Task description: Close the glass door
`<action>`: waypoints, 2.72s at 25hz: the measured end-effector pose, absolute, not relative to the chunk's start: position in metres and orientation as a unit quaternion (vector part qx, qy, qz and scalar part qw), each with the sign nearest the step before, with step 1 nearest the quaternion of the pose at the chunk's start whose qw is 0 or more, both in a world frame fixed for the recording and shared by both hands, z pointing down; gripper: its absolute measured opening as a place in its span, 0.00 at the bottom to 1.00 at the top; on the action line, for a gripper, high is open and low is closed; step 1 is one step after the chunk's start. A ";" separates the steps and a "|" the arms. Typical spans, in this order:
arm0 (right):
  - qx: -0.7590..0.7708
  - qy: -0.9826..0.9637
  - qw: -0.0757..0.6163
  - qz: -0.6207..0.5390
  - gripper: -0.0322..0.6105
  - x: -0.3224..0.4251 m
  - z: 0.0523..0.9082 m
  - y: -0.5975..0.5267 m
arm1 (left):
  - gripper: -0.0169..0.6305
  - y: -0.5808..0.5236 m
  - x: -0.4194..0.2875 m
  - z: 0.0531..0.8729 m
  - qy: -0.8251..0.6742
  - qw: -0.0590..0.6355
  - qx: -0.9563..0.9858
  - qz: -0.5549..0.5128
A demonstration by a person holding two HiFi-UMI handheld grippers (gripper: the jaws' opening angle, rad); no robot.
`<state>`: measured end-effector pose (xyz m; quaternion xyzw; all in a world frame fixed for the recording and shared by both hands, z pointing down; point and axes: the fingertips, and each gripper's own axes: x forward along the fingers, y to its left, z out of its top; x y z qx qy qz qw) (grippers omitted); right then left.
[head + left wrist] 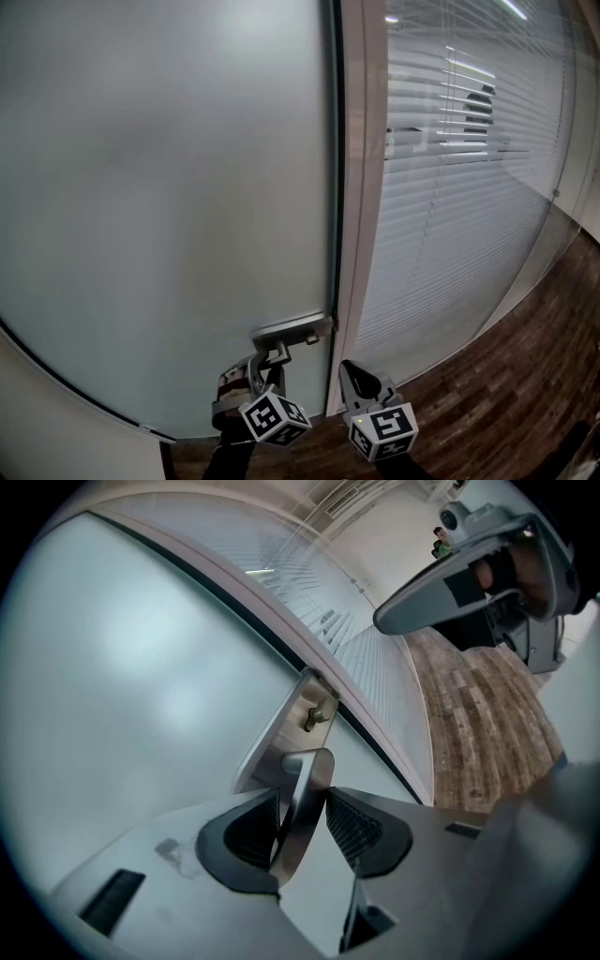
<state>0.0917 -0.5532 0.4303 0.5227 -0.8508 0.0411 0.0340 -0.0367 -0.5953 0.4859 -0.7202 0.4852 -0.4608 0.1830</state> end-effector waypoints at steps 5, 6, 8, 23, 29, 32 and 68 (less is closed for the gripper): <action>0.515 -0.856 0.033 0.041 0.05 0.087 0.427 -0.552 | 0.24 -0.592 -0.035 0.483 0.491 0.194 -0.724 -0.444; 0.515 -0.856 0.034 0.041 0.05 0.087 0.427 -0.551 | 0.24 -0.590 -0.036 0.482 0.491 0.199 -0.723 -0.444; 0.515 -0.855 0.036 0.041 0.05 0.086 0.427 -0.549 | 0.24 -0.584 -0.037 0.478 0.493 0.210 -0.720 -0.441; 0.484 -0.875 0.024 0.028 0.05 0.051 0.412 -0.546 | 0.23 -0.549 -0.047 0.402 0.634 0.096 -0.752 -0.151; 0.482 -0.876 0.014 0.028 0.05 0.046 0.404 -0.547 | 0.03 -0.541 -0.059 0.389 0.674 0.048 -0.733 -0.080; 0.483 -0.875 0.018 0.024 0.05 0.044 0.403 -0.544 | 0.03 -0.541 -0.059 0.398 0.670 0.013 -0.739 -0.068; 0.499 -0.865 0.006 0.039 0.05 0.056 0.404 -0.548 | 0.03 -0.536 -0.050 0.414 0.656 -0.006 -0.752 -0.062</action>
